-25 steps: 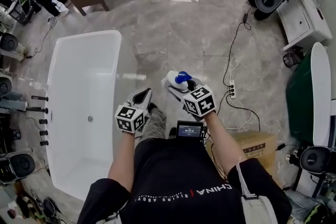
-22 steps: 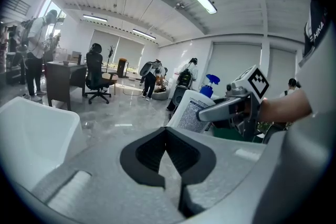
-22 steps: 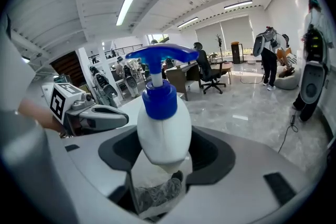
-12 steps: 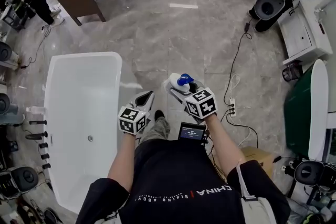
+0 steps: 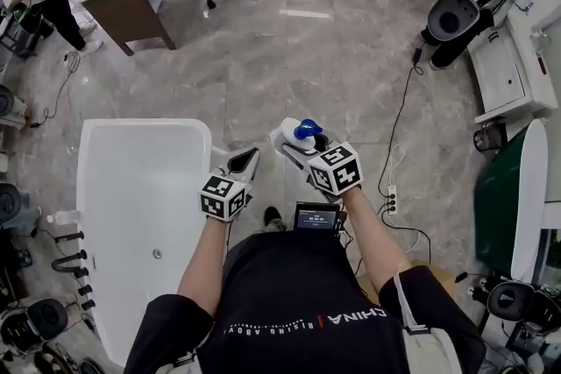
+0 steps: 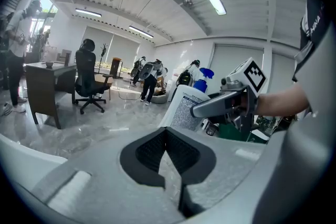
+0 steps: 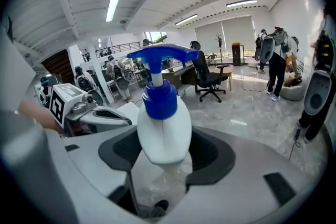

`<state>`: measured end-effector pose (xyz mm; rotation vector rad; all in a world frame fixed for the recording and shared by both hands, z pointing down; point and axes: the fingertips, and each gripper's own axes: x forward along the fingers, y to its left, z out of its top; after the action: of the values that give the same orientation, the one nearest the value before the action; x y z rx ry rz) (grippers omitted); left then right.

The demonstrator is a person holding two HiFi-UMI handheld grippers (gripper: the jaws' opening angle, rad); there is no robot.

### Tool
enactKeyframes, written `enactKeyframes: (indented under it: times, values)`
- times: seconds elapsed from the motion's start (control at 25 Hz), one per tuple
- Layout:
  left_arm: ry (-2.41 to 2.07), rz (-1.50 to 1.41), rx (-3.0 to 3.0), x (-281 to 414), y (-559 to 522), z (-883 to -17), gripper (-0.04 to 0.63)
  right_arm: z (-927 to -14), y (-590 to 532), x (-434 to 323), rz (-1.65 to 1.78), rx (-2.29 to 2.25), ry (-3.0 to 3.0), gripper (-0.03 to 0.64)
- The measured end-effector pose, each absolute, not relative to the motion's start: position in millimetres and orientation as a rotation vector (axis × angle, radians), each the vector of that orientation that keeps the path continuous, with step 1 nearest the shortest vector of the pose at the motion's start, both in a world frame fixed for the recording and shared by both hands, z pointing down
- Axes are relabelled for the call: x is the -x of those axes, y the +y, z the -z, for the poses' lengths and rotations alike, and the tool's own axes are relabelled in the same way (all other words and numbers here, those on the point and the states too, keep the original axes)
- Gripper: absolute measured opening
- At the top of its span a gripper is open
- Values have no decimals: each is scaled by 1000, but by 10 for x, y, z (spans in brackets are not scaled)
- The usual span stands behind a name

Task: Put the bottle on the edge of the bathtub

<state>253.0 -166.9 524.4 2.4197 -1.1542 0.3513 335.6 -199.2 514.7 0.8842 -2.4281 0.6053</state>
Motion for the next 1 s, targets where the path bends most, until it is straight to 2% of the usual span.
enactKeyframes:
  times: [0.64, 1.0]
  values:
    - [-1359, -332, -2256, -2215, -3719, -5492, 9, -5373, -4156, -3030, -611, -644, -2499, 268]
    - [-1531, -162, -2142, -2127, -4900, -5225, 9, -5246, -5292, -2839, -543, -412, -2540, 268]
